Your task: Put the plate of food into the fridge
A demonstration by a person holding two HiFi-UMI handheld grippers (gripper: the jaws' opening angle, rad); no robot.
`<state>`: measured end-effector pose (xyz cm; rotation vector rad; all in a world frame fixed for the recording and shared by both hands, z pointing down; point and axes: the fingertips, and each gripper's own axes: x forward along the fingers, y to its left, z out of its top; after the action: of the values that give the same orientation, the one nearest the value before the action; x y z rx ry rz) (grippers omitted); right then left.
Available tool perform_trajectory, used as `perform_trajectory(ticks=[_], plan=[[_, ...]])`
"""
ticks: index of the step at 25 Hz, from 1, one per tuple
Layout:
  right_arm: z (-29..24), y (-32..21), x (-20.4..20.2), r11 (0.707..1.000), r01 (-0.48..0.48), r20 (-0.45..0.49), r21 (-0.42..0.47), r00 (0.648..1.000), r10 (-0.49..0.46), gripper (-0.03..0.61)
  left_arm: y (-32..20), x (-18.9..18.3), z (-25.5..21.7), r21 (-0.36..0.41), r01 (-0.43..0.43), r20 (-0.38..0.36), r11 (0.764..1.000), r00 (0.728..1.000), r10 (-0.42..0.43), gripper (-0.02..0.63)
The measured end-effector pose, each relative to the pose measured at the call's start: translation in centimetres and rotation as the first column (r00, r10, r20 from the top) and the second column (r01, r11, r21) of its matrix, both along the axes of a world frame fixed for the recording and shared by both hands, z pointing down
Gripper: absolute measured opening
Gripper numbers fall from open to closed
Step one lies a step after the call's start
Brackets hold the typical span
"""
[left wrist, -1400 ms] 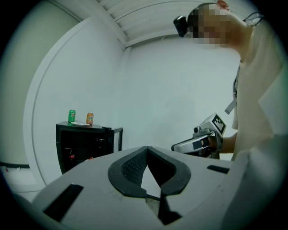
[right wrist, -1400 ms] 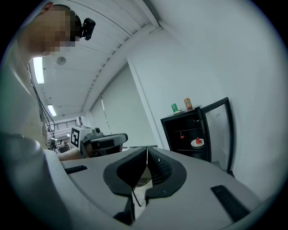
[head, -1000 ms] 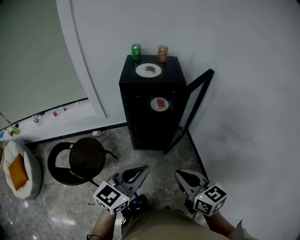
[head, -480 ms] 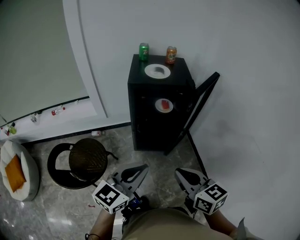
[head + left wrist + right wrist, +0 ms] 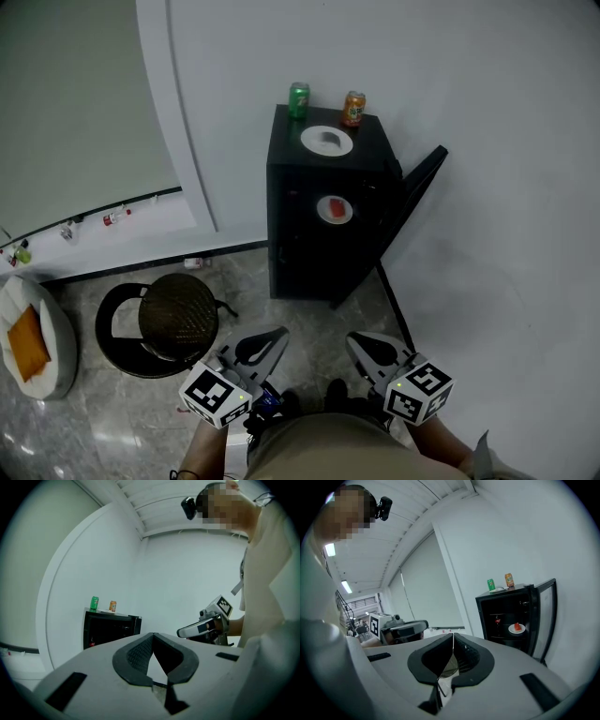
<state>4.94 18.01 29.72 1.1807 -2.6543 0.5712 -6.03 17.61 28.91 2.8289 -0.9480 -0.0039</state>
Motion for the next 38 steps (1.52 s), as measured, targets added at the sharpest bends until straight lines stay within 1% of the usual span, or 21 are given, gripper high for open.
perform_trajectory(ticks=[7, 13, 15, 21, 29, 38], plan=[[0.9, -1.6, -0.6, 0.999, 0.043, 0.024, -0.021, 0.999, -0.043, 0.021, -1.1, -0.2, 0.2, -0.003, 0.041, 0.016, 0.999, 0.999, -0.041, 0.009], [1.1, -3.9, 0.1, 0.997, 0.074, 0.058, -0.031, 0.996, -0.072, 0.021, -2.9, 0.6, -0.1, -0.004, 0.078, 0.04, 0.997, 0.996, -0.078, 0.009], [1.2, -4.6, 0.6, 0.996, 0.084, 0.067, -0.035, 0.994, -0.082, 0.021, -3.6, 1.3, -0.2, -0.002, 0.085, 0.053, 0.996, 0.995, -0.084, 0.009], [1.5, -7.2, 2.7, 0.994, 0.094, 0.089, -0.049, 0.992, -0.09, 0.021, -5.8, 3.1, -0.7, -0.005, 0.106, 0.057, 0.994, 0.993, -0.105, 0.009], [2.4, -10.9, 6.2, 0.994, 0.074, 0.123, -0.076, 0.99, -0.064, 0.021, -9.2, 6.3, -0.4, -0.018, 0.108, 0.086, 0.994, 0.991, -0.106, 0.009], [2.6, -14.2, 9.7, 0.99, 0.117, 0.154, -0.085, 0.983, -0.103, 0.021, -12.8, 10.1, -0.9, -0.001, 0.139, 0.127, 0.99, 0.982, -0.137, 0.009]])
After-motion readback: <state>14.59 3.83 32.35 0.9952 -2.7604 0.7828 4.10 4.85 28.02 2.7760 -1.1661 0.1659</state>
